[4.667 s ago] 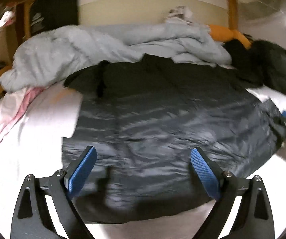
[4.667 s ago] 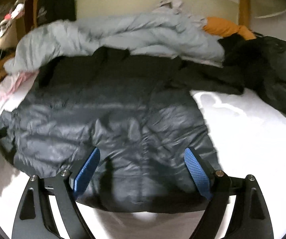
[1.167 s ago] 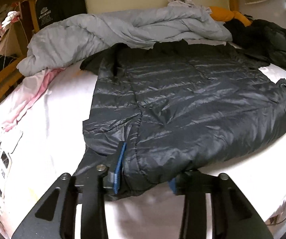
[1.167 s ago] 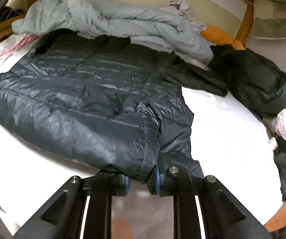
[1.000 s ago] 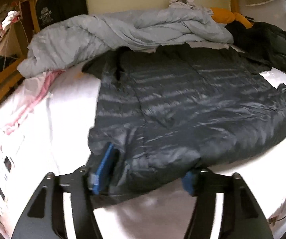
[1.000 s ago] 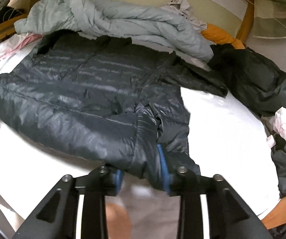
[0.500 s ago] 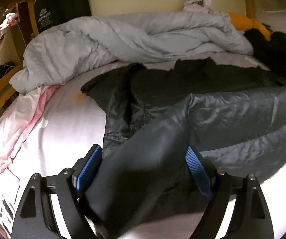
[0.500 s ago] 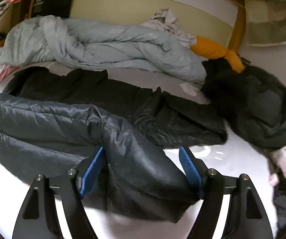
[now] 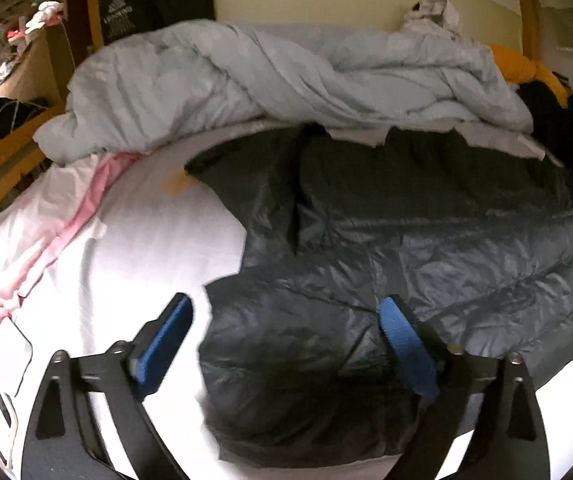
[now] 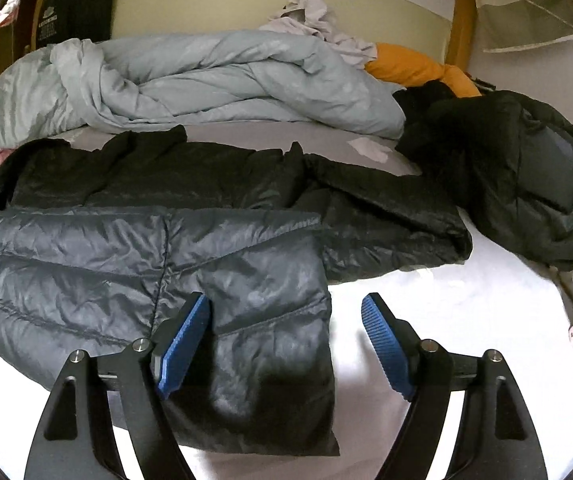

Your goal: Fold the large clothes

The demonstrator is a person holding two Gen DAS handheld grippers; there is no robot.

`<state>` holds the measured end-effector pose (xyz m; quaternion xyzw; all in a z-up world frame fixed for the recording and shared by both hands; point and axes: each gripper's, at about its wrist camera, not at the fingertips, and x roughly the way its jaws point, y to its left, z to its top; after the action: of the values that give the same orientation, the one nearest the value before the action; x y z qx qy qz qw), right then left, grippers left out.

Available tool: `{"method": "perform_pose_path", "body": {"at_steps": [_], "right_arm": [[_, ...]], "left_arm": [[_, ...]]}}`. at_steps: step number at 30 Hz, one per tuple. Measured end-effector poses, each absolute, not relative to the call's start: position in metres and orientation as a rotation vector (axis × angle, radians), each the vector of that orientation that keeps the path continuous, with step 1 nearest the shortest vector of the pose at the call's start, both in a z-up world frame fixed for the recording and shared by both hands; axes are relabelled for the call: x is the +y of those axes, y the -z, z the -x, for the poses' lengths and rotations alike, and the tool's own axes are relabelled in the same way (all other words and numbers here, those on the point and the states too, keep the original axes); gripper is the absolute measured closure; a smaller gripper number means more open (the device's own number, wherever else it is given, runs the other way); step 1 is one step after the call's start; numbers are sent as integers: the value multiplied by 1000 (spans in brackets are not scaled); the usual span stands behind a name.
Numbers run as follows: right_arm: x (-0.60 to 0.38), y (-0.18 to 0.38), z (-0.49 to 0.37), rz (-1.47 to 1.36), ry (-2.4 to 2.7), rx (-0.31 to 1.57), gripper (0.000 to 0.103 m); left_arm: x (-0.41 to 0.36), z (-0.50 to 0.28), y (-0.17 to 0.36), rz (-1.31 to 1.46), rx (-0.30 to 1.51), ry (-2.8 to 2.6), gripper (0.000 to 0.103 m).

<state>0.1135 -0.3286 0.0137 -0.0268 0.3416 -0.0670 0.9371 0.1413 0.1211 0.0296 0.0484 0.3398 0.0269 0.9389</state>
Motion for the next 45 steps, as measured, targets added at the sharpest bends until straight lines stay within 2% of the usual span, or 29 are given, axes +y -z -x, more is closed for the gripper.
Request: {"method": "perform_pose_path", "body": {"at_steps": [3,5,8,11,19,25,26,27,28,29,30,31,33,37,40,43,45], "right_arm": [[-329,-16,-107,27,125,697,22],[-331,-17,-101,-6,119,696,17],[-335,-16,-96,-60,92,701,16],[-339,-7,-101,-105,61,756,15],[-354,37,-120,-294,26,907,13],[-351,42,-120,-280,23,880,13],[-348,42,-119,-269,31,874,14],[-344,41,-117,-248,30,862,27],[-340,40,-115,-235,17,853,51],[-336,36,-113,-239,-9,843,64],[-335,34,-111,-247,-16,839,80],[-334,30,-108,-250,-12,832,84],[-335,21,-100,-251,8,807,87],[-338,5,-78,-244,58,775,88],[-323,1,-58,-118,117,772,88],[-326,4,-40,-155,116,791,88],[-329,3,-32,-174,117,789,88]], "left_arm": [[133,-138,-35,-58,694,-64,1],[142,-137,-33,-13,717,-57,1],[154,-139,-24,66,778,-26,1],[157,-148,-8,143,887,64,1],[169,-162,28,302,1018,86,0],[162,-161,29,269,1051,76,1],[163,-160,28,270,1041,84,12],[161,-159,26,271,1026,105,32],[161,-156,23,279,1013,122,45],[160,-153,20,299,1005,140,63],[159,-151,17,319,999,166,75],[160,-147,15,331,991,180,77],[161,-139,10,327,986,175,80],[160,-119,3,328,999,216,81],[151,-104,2,291,997,210,81],[146,-92,3,245,976,186,79],[143,-90,0,217,960,182,73]]}}
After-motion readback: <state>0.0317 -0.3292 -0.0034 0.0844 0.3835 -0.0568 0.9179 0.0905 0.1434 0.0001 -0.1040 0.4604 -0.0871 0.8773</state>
